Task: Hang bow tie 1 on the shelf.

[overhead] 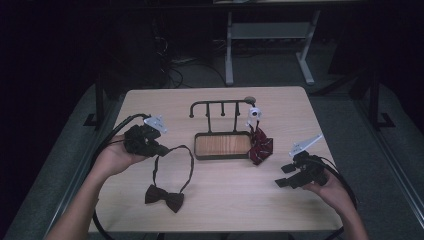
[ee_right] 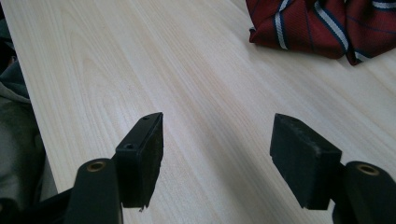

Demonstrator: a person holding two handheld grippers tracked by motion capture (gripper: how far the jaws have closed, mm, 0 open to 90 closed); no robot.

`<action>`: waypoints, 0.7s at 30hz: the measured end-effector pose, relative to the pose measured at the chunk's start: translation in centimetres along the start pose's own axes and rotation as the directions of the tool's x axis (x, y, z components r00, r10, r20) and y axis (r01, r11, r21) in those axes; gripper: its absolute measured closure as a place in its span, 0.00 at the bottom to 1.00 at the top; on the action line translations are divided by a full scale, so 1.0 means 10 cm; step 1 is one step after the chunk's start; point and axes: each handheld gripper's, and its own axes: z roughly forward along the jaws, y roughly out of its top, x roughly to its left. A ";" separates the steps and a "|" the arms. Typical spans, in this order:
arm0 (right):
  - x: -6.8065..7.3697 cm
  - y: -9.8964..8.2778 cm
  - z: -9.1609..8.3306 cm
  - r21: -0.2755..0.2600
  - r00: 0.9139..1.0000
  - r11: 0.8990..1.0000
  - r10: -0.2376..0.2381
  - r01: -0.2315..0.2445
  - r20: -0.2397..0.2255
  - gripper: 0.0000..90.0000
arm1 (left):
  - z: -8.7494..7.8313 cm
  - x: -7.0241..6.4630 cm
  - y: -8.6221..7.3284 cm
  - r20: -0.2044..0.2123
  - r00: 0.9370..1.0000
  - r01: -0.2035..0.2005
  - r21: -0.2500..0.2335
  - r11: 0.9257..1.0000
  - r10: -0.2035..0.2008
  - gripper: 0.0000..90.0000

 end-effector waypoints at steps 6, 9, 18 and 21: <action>0.00 0.00 -0.01 -0.003 1.000 1.000 0.002 -0.002 0.001 0.38 | -0.05 -0.01 0.06 0.000 1.000 -0.013 0.005 1.000 0.013 1.00; -0.01 0.00 -0.01 -0.005 1.000 1.000 0.003 -0.003 0.001 0.38 | -0.09 -0.01 0.09 -0.004 1.000 -0.020 0.001 1.000 0.020 1.00; -0.01 -0.01 -0.02 -0.009 1.000 1.000 0.004 -0.004 -0.004 0.38 | -0.13 -0.02 0.13 0.000 1.000 -0.027 0.000 1.000 0.027 1.00; -0.01 -0.01 -0.03 -0.008 1.000 1.000 0.006 -0.006 0.000 0.38 | -0.13 -0.02 0.14 0.003 1.000 -0.028 0.001 1.000 0.028 1.00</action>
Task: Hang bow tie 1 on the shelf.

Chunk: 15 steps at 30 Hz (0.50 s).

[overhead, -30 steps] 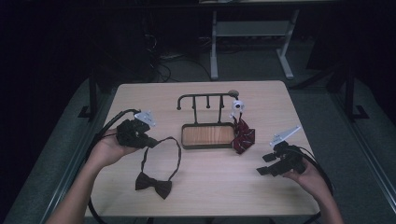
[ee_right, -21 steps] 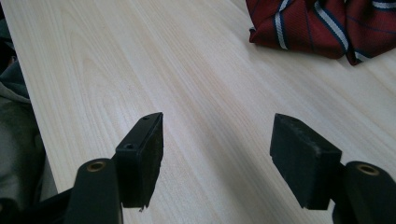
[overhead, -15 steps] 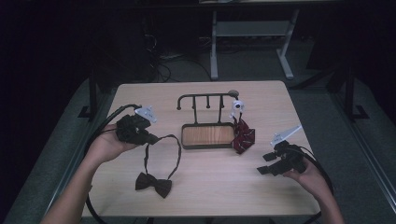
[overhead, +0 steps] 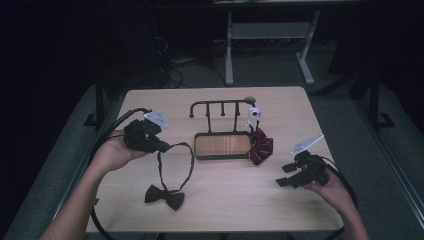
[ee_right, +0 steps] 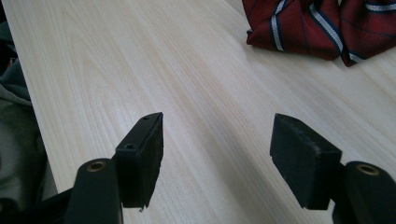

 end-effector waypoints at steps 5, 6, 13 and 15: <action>0.00 -0.02 -0.01 -0.007 1.000 1.000 0.002 -0.002 -0.001 0.38 | -0.02 0.00 0.03 0.003 1.000 -0.006 0.001 1.000 0.006 1.00; -0.01 -0.02 -0.01 -0.009 1.000 1.000 0.003 -0.003 -0.001 0.38 | -0.03 0.00 0.04 0.002 1.000 -0.008 0.000 1.000 0.008 1.00; -0.02 -0.03 -0.03 -0.011 1.000 1.000 0.006 -0.006 -0.001 0.38 | -0.06 -0.01 0.08 -0.003 1.000 -0.013 0.000 1.000 0.013 1.00; -0.02 -0.03 -0.03 -0.011 1.000 1.000 0.006 -0.006 0.001 0.38 | -0.07 -0.01 0.09 -0.001 1.000 -0.014 -0.002 1.000 0.014 1.00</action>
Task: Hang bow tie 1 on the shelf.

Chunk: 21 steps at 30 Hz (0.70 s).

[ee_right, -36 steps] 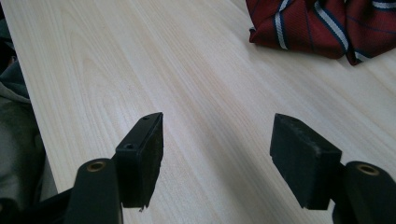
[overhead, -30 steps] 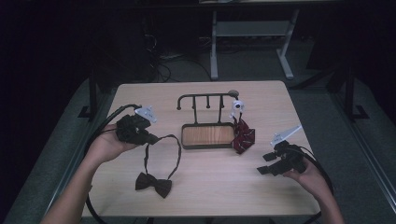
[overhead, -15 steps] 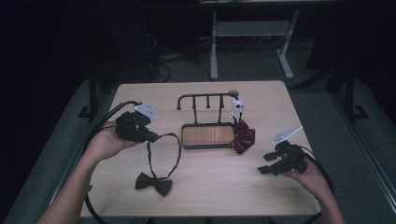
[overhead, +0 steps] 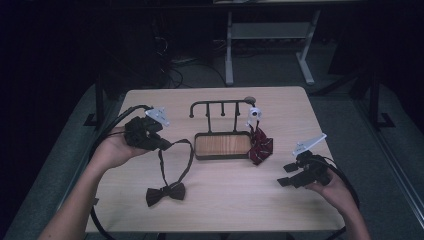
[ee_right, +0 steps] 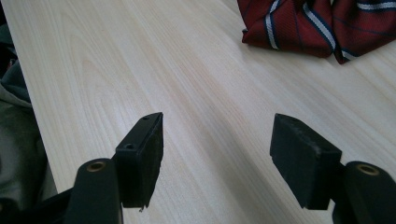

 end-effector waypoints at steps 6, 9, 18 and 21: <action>0.00 0.01 -0.01 -0.001 1.000 1.000 -0.002 0.002 0.002 0.38 | -0.02 -0.02 0.02 -0.004 1.000 -0.006 0.001 1.000 0.006 1.00; 0.01 0.01 0.00 0.000 1.000 1.000 -0.002 0.002 0.004 0.38 | -0.04 -0.02 0.05 -0.008 1.000 -0.012 -0.004 1.000 0.012 1.00; 0.02 0.02 -0.01 0.001 1.000 1.000 -0.001 0.001 0.007 0.38 | -0.08 0.00 0.11 -0.018 1.000 -0.021 -0.003 1.000 0.021 1.00; 0.03 0.02 0.00 0.003 1.000 1.000 -0.004 0.004 0.007 0.38 | -0.08 0.01 0.13 -0.017 1.000 -0.015 -0.004 1.000 0.015 1.00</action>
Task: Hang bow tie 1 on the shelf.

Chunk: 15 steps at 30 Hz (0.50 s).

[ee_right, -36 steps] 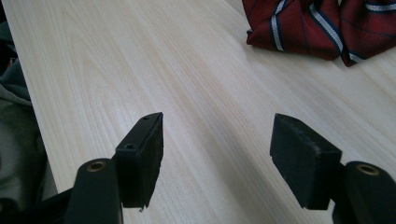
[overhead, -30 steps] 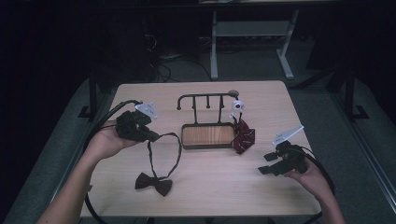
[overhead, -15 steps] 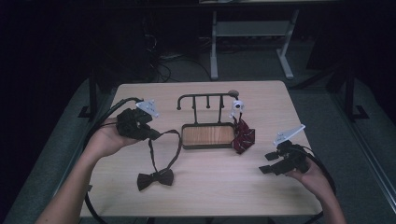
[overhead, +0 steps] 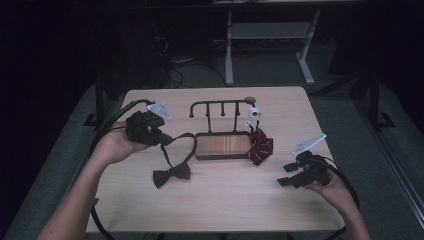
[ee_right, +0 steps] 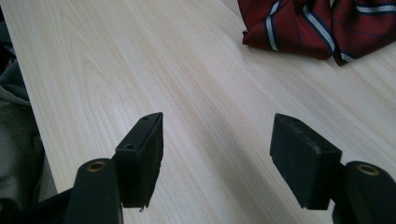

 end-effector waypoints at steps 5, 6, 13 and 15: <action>0.00 0.00 0.00 0.000 1.000 1.000 -0.001 0.001 -0.002 0.38 | -0.03 0.02 0.05 -0.007 1.000 -0.007 0.005 1.000 0.007 1.00; 0.00 0.00 0.00 -0.002 1.000 1.000 -0.002 0.002 -0.002 0.38 | -0.03 0.02 0.06 -0.009 1.000 -0.008 0.008 1.000 0.008 1.00; 0.00 0.00 -0.02 -0.005 1.000 1.000 -0.002 0.002 0.003 0.38 | -0.05 0.06 0.11 -0.012 1.000 -0.002 0.014 1.000 0.003 1.00; 0.00 0.00 -0.02 -0.004 1.000 1.000 -0.002 0.002 0.003 0.38 | -0.05 0.06 0.13 -0.013 1.000 -0.005 0.018 1.000 0.005 1.00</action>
